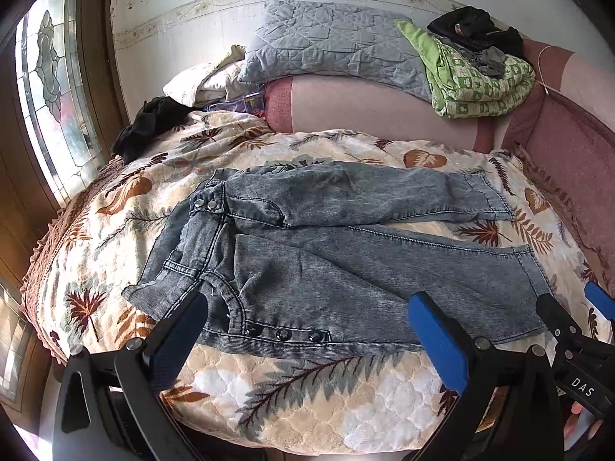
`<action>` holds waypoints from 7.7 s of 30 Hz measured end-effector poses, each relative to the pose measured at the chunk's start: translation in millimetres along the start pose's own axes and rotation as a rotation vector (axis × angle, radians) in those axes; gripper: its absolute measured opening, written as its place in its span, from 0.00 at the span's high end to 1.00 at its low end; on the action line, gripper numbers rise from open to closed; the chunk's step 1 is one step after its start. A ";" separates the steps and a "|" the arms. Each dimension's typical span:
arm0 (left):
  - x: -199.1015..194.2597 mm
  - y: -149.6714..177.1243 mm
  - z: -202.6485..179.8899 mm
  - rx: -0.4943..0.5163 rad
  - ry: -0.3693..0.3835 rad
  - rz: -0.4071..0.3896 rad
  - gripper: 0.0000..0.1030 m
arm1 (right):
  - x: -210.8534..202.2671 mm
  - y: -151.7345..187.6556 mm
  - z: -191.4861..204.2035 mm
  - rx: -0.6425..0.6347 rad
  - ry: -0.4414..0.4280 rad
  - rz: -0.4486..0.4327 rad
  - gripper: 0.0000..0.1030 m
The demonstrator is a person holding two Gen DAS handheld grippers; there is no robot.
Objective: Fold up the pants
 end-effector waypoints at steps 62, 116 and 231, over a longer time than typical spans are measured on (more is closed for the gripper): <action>65.4 -59.9 81.8 -0.079 -0.006 0.110 0.00 | 47.4 -50.5 -68.3 0.122 -0.028 0.111 0.00; 301.2 -230.5 167.7 -0.353 0.300 0.358 0.02 | 376.0 -236.3 -169.3 0.106 -0.136 0.535 0.55; 134.5 7.9 152.8 -0.049 0.279 0.290 0.39 | 105.2 29.0 -186.1 0.724 -0.354 0.442 0.83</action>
Point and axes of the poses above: each gripper's, at about its wrist camera, not at the fingertips, and x roughly the way its jaws point, z to its left, y to its underside, the point moved 7 cm from there along x, roughly the way its jaws point, and after that the axes turned 11 degrees about z, right-handed, at the moved point
